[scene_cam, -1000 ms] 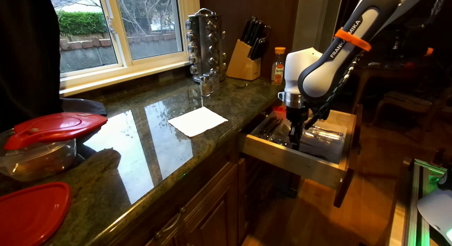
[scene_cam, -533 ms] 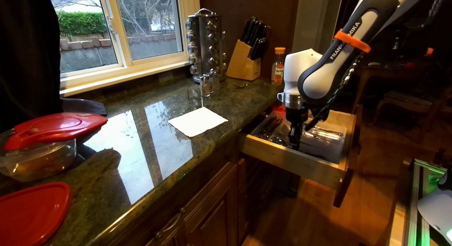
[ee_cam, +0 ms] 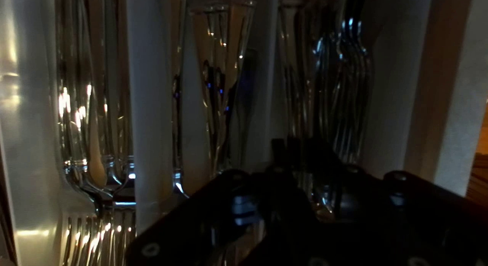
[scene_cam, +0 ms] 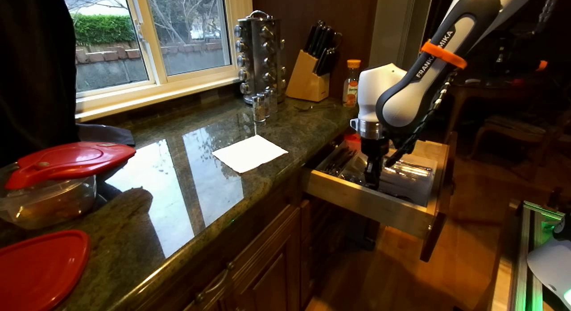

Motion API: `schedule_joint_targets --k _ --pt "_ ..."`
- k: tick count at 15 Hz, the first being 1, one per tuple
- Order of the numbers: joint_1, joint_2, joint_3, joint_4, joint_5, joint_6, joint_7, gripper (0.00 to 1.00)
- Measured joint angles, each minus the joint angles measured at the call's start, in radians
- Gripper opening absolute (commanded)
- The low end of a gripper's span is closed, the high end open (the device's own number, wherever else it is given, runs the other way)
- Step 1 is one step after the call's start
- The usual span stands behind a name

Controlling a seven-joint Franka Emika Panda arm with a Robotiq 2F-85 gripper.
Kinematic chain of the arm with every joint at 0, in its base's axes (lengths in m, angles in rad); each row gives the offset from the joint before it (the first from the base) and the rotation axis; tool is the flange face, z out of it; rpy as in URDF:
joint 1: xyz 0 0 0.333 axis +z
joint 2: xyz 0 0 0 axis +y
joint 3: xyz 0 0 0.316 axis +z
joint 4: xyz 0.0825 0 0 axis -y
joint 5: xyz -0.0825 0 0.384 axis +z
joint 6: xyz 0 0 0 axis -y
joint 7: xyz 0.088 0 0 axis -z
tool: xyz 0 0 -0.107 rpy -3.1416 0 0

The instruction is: Remove some spoons from the cutlery holder and put them on the counter.

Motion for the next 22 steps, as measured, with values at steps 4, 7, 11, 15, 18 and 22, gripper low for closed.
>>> schedule_joint_targets --k 4,7,11,15,18,22 --pt "0.001 0.007 -0.002 0.007 -0.003 0.000 0.007 0.10" --pt "0.001 0.014 -0.003 0.010 -0.008 0.000 0.006 0.06" --pt "0.004 0.015 -0.002 0.012 -0.014 0.000 0.006 0.05" --pt "0.004 0.015 -0.002 0.012 -0.016 0.000 0.006 0.04" --pt "0.004 0.014 -0.002 0.012 -0.016 0.000 0.006 0.02" --pt "0.004 0.013 -0.001 0.011 -0.016 0.000 0.006 0.02"
